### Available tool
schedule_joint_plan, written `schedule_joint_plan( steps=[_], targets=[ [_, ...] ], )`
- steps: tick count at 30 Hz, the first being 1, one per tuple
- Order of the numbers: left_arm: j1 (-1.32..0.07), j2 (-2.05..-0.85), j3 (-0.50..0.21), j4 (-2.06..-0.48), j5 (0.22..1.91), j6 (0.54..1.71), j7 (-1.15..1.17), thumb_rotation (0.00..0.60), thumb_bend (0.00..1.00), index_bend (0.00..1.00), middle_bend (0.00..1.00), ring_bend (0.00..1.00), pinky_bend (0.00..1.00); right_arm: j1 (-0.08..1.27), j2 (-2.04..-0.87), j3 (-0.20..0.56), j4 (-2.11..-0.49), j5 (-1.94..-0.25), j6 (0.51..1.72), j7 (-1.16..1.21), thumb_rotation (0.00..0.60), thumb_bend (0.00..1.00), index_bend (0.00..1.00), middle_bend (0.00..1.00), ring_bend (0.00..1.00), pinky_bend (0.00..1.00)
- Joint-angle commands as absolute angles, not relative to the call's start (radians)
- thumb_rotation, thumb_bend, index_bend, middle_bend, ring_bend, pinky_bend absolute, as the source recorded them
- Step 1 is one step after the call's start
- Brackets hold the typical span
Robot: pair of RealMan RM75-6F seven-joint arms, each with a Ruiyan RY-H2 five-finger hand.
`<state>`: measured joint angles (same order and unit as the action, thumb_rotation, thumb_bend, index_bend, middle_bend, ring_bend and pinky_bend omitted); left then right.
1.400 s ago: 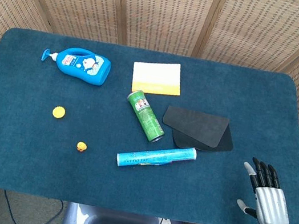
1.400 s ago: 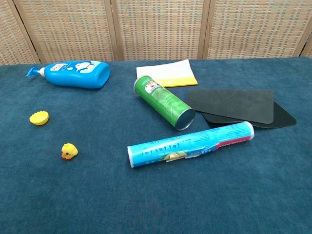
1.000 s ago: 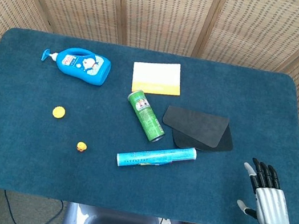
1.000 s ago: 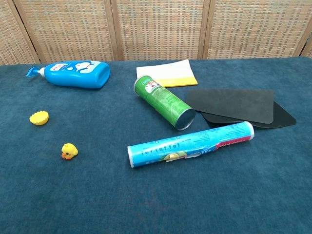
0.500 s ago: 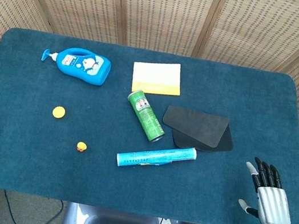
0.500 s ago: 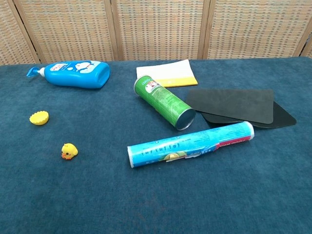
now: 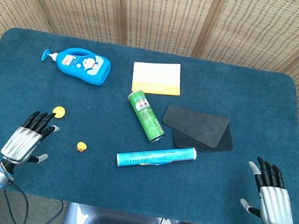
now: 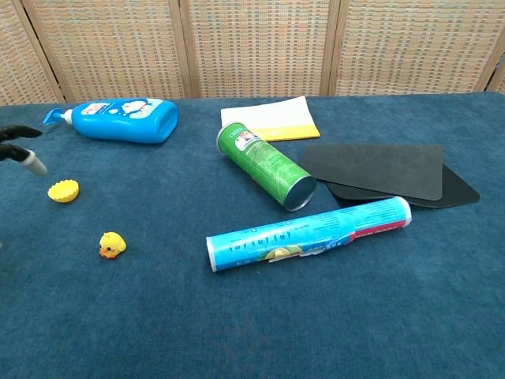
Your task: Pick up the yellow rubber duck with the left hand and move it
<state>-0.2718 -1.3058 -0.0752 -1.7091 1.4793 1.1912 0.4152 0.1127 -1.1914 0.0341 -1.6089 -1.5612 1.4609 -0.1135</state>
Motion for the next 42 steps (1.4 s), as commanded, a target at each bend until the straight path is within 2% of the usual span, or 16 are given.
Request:
schedule_joint_plan(
  steps=[1,11,15,23,42],
  targets=[
    [-0.333,-1.379,-0.095,-1.703,1.397,1.11,0.501,0.6,0.17,0.29,0.0,0.0,0.0,0.113,-1.188,0.037,-1.607,-1.558,1.461,-0.103,0.6,0.1,0.0,0.0,0.0,0.0],
    [-0.43,-1.487,-0.154,-1.663,1.226,1.041,0.666,0.6,0.17,0.33,0.0,0.0,0.0,0.114,-1.178,0.042,-1.599,-1.55,1.458,-0.062,0.6,0.1,0.0,0.0,0.0,0.0],
    [-0.462,-1.501,-0.165,-1.663,1.172,1.029,0.716,0.6,0.21,0.36,0.0,0.0,0.0,0.114,-1.176,0.042,-1.598,-1.551,1.459,-0.054,0.6,0.1,0.0,0.0,0.0,0.0],
    [-0.502,-1.516,-0.159,-1.659,1.086,1.017,0.774,0.6,0.23,0.38,0.0,0.0,0.0,0.113,-1.174,0.042,-1.596,-1.552,1.461,-0.044,0.6,0.1,0.0,0.0,0.0,0.0],
    [-0.545,-1.532,-0.119,-1.628,1.018,1.028,0.777,0.6,0.24,0.43,0.0,0.0,0.0,0.114,-1.176,0.04,-1.594,-1.555,1.461,-0.043,0.6,0.1,0.0,0.0,0.0,0.0]
  ],
)
